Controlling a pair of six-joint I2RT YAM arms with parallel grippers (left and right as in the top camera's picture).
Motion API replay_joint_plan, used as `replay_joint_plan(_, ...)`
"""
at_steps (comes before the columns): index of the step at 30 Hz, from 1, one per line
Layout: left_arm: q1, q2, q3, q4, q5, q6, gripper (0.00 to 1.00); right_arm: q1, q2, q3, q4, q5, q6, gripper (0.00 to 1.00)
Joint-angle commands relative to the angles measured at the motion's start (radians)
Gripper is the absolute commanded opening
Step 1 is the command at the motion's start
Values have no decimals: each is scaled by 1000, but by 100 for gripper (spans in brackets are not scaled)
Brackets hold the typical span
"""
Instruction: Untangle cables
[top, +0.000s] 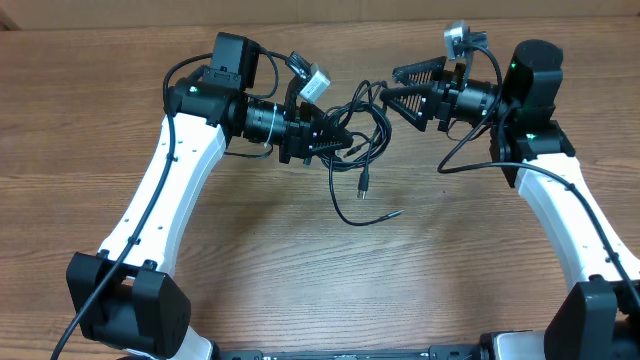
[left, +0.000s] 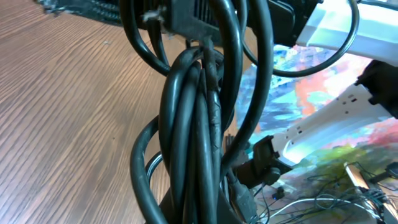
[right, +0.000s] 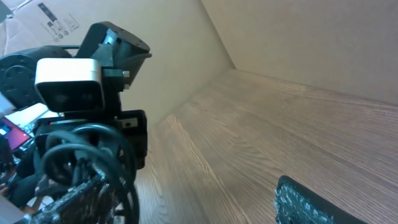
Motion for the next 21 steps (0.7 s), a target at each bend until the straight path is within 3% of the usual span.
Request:
replay_joint_plan(1,-14,1,-2,1,66,44,4,25,2,29,8,27,1,82)
replay_joint_plan(9,-52,1,-2,5,66,44,4,94,3,29,3,36,1,82)
replay_joint_plan(13,-52,1,-2,4,97,43,5,109,3,28,-43,149,1,77)
replay_joint_plan(16,-50,0,-2,6,159,45,4,108,3,28,-174,409,1,66)
replay_joint_plan(21,-50,0,-2,3,188,51,4,90,3,28,-387,958,69,66)
